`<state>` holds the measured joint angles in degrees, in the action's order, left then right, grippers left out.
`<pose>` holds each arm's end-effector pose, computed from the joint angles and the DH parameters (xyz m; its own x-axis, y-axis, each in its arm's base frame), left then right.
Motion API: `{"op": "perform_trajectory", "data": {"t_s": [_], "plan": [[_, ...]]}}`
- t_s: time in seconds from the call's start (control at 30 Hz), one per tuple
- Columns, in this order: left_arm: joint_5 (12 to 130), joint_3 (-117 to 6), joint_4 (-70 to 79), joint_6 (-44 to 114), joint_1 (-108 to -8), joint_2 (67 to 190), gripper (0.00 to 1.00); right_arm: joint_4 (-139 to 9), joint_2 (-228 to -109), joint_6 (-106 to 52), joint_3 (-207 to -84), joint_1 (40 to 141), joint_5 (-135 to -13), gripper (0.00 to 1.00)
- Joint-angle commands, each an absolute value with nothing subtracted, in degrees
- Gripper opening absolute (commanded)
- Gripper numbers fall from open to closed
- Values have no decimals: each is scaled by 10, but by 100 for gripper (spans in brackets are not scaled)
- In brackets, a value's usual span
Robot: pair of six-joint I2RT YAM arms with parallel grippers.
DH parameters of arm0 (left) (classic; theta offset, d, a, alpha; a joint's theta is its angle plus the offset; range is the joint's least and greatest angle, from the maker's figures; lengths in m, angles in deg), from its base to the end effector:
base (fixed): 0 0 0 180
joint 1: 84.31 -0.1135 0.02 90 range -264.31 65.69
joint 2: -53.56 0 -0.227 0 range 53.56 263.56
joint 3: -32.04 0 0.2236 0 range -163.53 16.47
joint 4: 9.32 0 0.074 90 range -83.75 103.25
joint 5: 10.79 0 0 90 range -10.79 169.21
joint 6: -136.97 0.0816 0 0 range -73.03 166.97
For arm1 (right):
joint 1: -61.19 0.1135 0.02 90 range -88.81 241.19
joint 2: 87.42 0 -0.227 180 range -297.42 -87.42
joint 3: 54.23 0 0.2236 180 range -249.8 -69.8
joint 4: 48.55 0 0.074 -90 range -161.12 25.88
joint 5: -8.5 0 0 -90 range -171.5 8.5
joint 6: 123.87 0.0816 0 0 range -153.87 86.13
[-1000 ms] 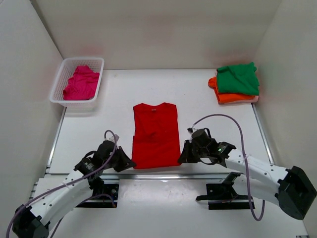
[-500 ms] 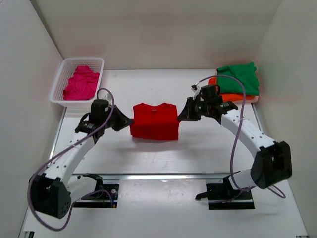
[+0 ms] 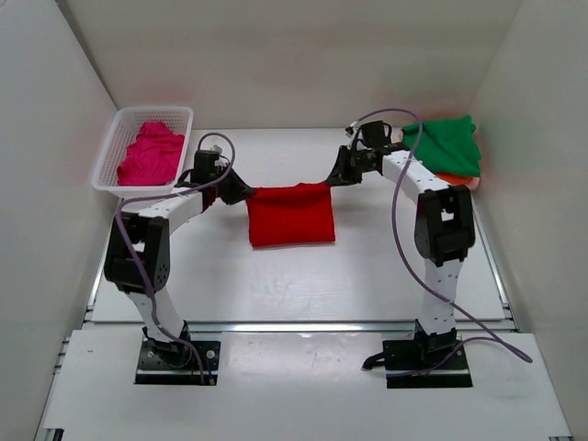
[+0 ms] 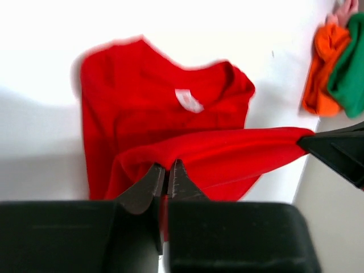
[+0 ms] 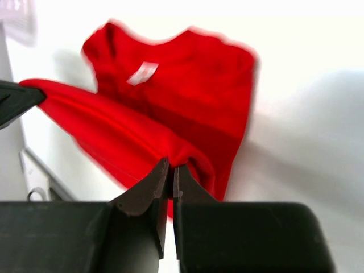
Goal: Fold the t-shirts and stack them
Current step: Fold the long partially folded tshirt into a neat square, then put the neatly folded tshirt into the corner of the board with the right arm
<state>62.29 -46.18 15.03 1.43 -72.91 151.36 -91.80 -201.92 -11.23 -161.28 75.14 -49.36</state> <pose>0.3590 -0.0966 0.1580 -0.7580 -0.5438 -0.3603 -0.2090 0.7257 -0.6555 0.4034 0.1449 0.1803 -0.8976 0.1129 -0.4261 -0.2011 0.7553 0.6238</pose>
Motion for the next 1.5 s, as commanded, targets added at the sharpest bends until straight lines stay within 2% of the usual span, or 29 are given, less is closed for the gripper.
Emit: {"op": "perform_trajectory", "data": {"t_s": [0.0, 0.03, 0.07, 0.13, 0.17, 0.23, 0.43, 0.6, 0.67, 0.83, 0.97, 1.07, 1.17, 1.23, 1.27, 1.37, 1.47], "plan": [[669, -530, 78, 17, -756, 1562, 19, -921, -2091, -170, -1749, 730, -535, 2], [663, -545, 37, 4, -764, 1585, 26, -918, -2121, -173, -1777, 734, -548, 8], [653, -556, 21, -20, -770, 1602, 30, -918, -2147, -175, -1821, 727, -574, 18], [650, -560, -46, -60, -783, 1610, 36, -901, -2164, -168, -1864, 717, -588, 44], [654, -560, -53, -72, -789, 1604, 38, -884, -2164, -163, -1862, 713, -590, 50], [673, -555, -60, -72, -785, 1582, 41, -857, -2141, -152, -1826, 704, -587, 67], [688, -474, -63, -52, -760, 1516, 44, -760, -2048, -140, -1617, 705, -572, 91], [648, -466, -61, -67, -730, 1579, 43, -737, -2044, -117, -1559, 721, -554, 92], [656, -486, -10, -56, -715, 1609, 43, -755, -2058, -120, -1568, 737, -570, 93], [673, -500, 62, -48, -707, 1663, 41, -865, -2129, -136, -1650, 809, -664, 99], [659, -468, 55, -57, -711, 1669, 40, -949, -2185, -129, -1727, 851, -671, 100], [659, -443, 37, -59, -717, 1656, 40, -974, -2200, -113, -1761, 854, -606, 60], [661, -437, 34, -59, -719, 1651, 40, -1006, -2229, -119, -1791, 845, -550, 54], [652, -432, 27, -58, -721, 1651, 41, -1022, -2240, -133, -1813, 843, -532, 27], [645, -426, 16, -63, -722, 1651, 41, -1019, -2244, -143, -1820, 834, -520, 0], [602, -415, -23, -76, -729, 1637, 43, -1032, -2235, -189, -1854, 818, -536, 0], [569, -439, 8, -63, -743, 1626, 45, -1050, -2211, -250, -1898, 792, -569, 0]]}}
